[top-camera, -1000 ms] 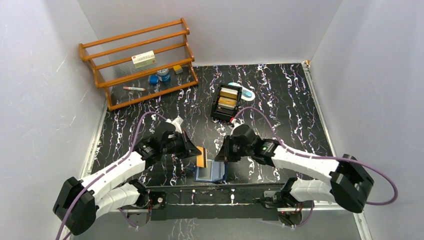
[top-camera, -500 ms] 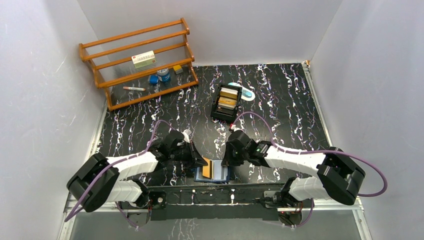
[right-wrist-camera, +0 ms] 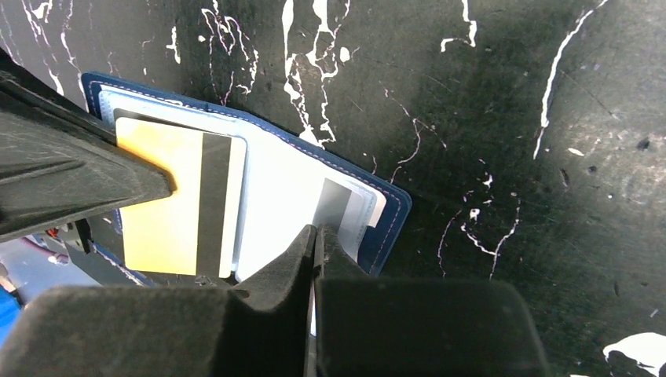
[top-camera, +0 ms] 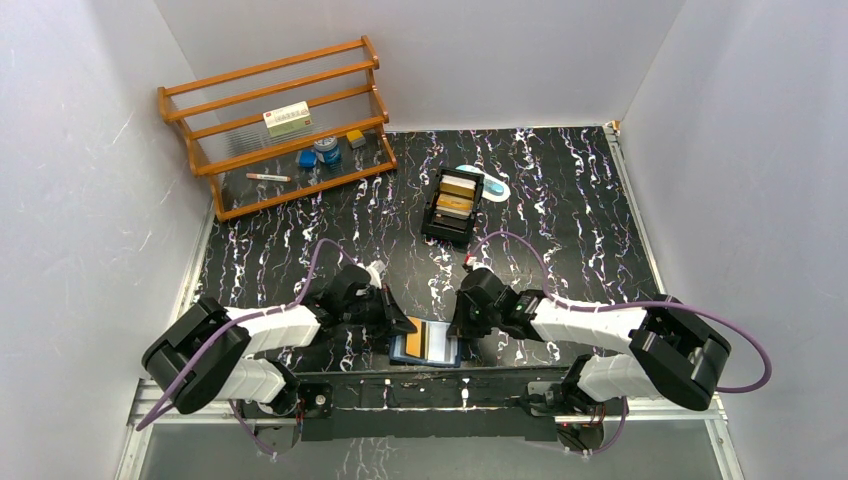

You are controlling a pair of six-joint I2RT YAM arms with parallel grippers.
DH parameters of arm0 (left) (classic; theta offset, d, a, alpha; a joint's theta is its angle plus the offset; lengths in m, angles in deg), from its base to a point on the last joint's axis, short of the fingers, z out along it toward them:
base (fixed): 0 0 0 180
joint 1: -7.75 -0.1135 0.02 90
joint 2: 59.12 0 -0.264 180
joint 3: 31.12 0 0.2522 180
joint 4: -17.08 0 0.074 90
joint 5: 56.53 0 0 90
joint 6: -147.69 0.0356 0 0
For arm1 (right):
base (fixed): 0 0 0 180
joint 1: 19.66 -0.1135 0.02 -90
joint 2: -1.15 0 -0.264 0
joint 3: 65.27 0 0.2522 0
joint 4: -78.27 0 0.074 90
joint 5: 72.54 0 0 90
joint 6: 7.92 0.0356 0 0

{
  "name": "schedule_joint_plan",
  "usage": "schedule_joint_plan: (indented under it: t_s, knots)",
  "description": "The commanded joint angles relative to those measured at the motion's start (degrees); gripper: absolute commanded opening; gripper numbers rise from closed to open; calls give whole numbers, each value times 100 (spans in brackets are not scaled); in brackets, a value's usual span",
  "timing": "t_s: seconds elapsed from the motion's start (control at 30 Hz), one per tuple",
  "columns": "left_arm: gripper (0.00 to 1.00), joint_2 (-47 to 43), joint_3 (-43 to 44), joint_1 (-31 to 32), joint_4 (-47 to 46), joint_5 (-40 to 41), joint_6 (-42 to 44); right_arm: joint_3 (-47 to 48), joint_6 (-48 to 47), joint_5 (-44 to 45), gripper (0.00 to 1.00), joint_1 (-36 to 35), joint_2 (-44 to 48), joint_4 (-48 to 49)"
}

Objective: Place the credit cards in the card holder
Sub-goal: Insert the credit card into the card holder.

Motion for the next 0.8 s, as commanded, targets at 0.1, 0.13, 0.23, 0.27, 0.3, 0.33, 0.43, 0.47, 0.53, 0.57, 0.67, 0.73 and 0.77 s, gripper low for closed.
schedule_joint_plan:
  t_s: [0.1,0.13,0.23,0.27,0.3,0.33,0.43,0.47,0.53,0.57,0.67,0.73,0.77]
  knots:
    - [0,148,-114,157,-463,110,309,-173,63,60,9,-37,-33,310]
    - [0,191,-114,167,-518,106,349,-181,65,56,9,-33,-33,317]
    - [0,292,-89,203,-558,113,445,-200,64,71,9,-36,-10,303]
    - [0,293,-95,211,-558,134,443,-205,65,87,9,-37,5,279]
    - [0,390,-96,217,-556,148,439,-209,73,108,9,-39,28,261]
    - [0,433,-104,221,-558,162,430,-210,74,129,9,-40,51,235]
    - [0,408,-104,230,-458,247,444,-218,90,187,9,-36,138,188]
    - [0,384,-117,230,-458,267,446,-218,92,204,10,-33,160,177]
    - [0,348,-133,236,-484,263,447,-218,92,243,10,-36,205,142]
    - [0,342,-144,238,-487,243,447,-218,88,258,10,-37,219,120]
    - [0,101,-170,241,-490,206,440,-174,59,308,10,-37,240,20]
    - [0,-25,-203,247,-512,180,381,-109,35,346,10,-35,274,-105]
    - [0,-55,-225,248,-574,171,335,-78,23,350,10,-30,298,-164]
